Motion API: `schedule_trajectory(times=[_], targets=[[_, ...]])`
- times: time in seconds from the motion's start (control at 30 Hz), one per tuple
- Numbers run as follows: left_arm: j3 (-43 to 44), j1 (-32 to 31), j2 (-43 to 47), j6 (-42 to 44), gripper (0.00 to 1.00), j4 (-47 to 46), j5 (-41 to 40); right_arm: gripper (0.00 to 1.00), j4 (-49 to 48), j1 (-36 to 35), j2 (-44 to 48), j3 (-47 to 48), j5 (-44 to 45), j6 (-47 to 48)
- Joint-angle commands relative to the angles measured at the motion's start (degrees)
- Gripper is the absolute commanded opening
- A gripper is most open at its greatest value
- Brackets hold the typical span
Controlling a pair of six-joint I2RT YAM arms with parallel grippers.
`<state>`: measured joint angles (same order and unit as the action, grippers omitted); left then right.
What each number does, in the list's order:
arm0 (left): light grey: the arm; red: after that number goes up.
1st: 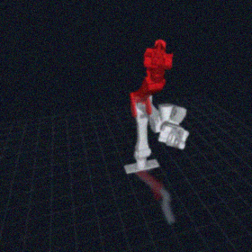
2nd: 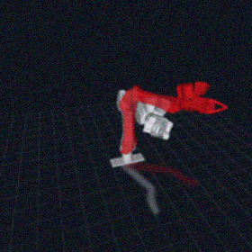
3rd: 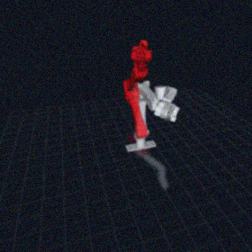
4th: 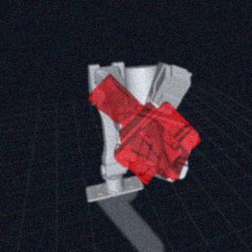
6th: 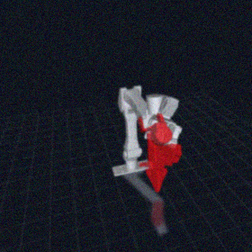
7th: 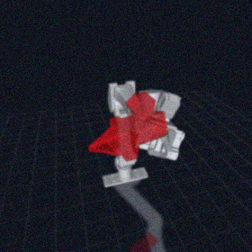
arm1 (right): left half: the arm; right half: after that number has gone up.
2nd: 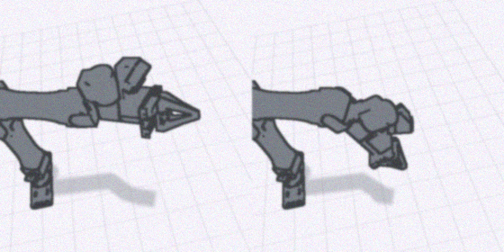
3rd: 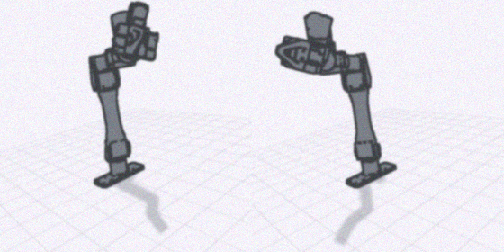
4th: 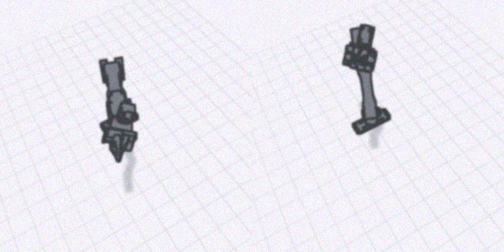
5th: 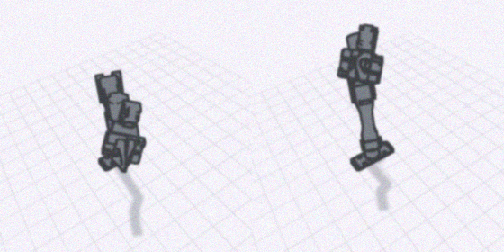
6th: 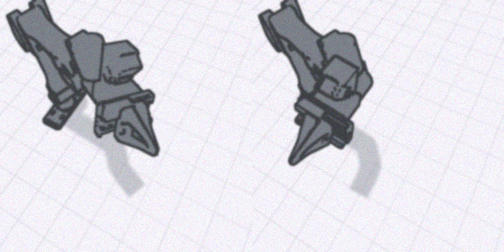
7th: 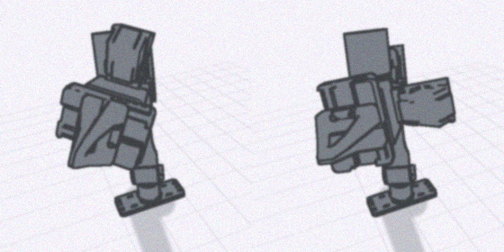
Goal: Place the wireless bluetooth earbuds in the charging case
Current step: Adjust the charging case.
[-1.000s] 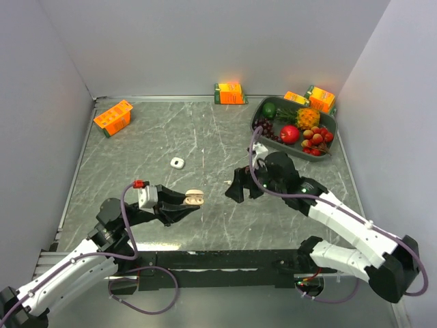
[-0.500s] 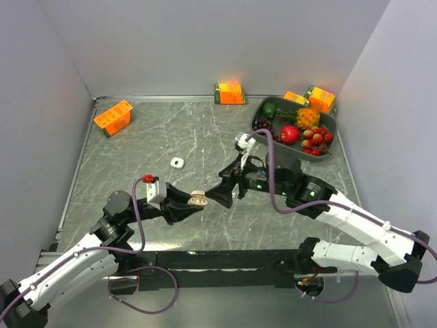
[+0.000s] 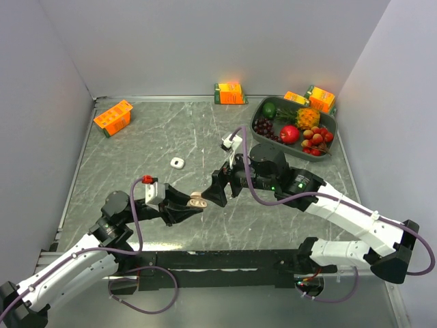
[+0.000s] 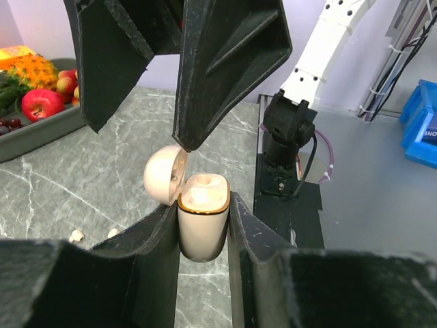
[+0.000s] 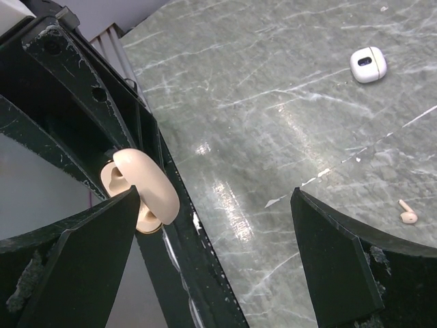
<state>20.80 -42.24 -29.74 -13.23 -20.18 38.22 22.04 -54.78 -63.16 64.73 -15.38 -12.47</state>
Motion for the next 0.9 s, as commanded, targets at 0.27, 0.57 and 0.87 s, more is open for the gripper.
schedule_trajectory(times=[0.27,0.57,0.87], targets=[[2.49,-0.3,1.87,-1.53,0.01,-2.76,3.88,0.99,1.87,-0.32,-2.41,3.56,3.42,0.17],[2.32,-0.39,2.66,-2.06,0.01,-2.49,3.89,0.99,2.22,-0.41,-2.24,3.83,4.4,-0.19],[1.62,-0.39,4.16,-0.39,0.01,0.59,-0.68,1.0,-1.73,1.86,7.95,-3.0,7.02,-2.2]])
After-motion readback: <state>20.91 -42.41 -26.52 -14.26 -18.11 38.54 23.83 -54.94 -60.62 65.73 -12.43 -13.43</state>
